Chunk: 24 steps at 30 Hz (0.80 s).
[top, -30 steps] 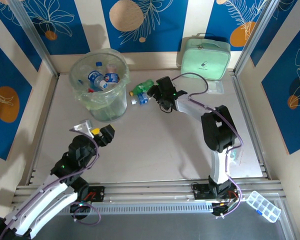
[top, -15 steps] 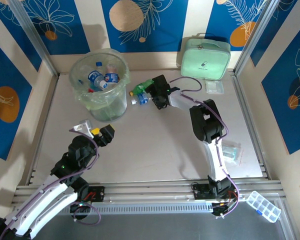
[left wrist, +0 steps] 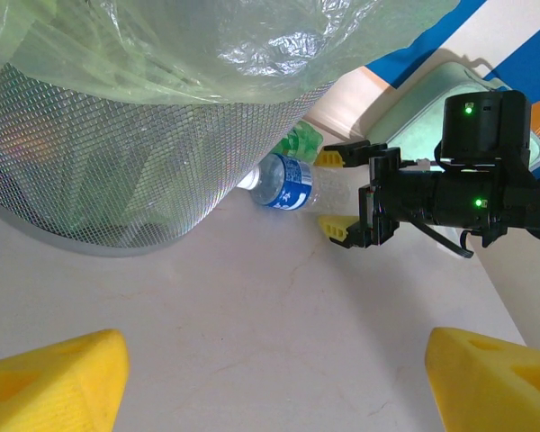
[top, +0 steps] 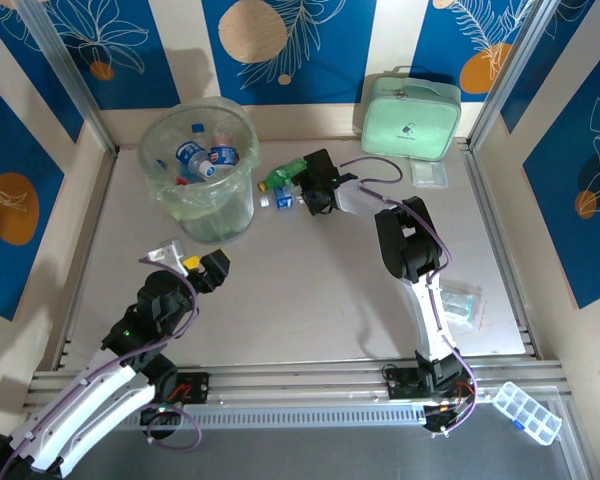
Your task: Put the plastic bottles in the bin
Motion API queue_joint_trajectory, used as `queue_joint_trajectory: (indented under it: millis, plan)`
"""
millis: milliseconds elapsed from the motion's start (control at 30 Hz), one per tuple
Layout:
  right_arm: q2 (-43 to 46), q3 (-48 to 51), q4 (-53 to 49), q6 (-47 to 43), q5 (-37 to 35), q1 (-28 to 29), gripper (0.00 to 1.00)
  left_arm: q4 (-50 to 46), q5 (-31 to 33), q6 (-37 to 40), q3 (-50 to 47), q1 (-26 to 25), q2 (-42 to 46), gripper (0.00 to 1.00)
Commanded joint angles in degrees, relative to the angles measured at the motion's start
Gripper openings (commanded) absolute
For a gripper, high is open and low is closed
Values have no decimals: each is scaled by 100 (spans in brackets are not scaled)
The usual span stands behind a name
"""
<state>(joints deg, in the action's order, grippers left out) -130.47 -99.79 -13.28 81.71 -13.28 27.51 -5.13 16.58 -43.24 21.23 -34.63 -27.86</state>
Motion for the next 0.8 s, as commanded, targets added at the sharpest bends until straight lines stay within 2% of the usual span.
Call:
queue_joint_trajectory:
  millis: [0, 233, 400, 767]
  plan:
    - [-127, 6, -110, 113, -45, -34, 72, 146, 33, 8, -68, -26, 44, 85]
    - [-10, 232, -84, 85, -30, -88, 62, 110, 81, 31, -67, -26, 78, 85]
    - [324, 843, 173, 19, 21, -140, 54, 11, 172, 40, -58, -26, 209, 85]
    - [1589, 2473, 270, -771, 99, -211, 50, -254, 460, 0, -67, -26, 473, 85]
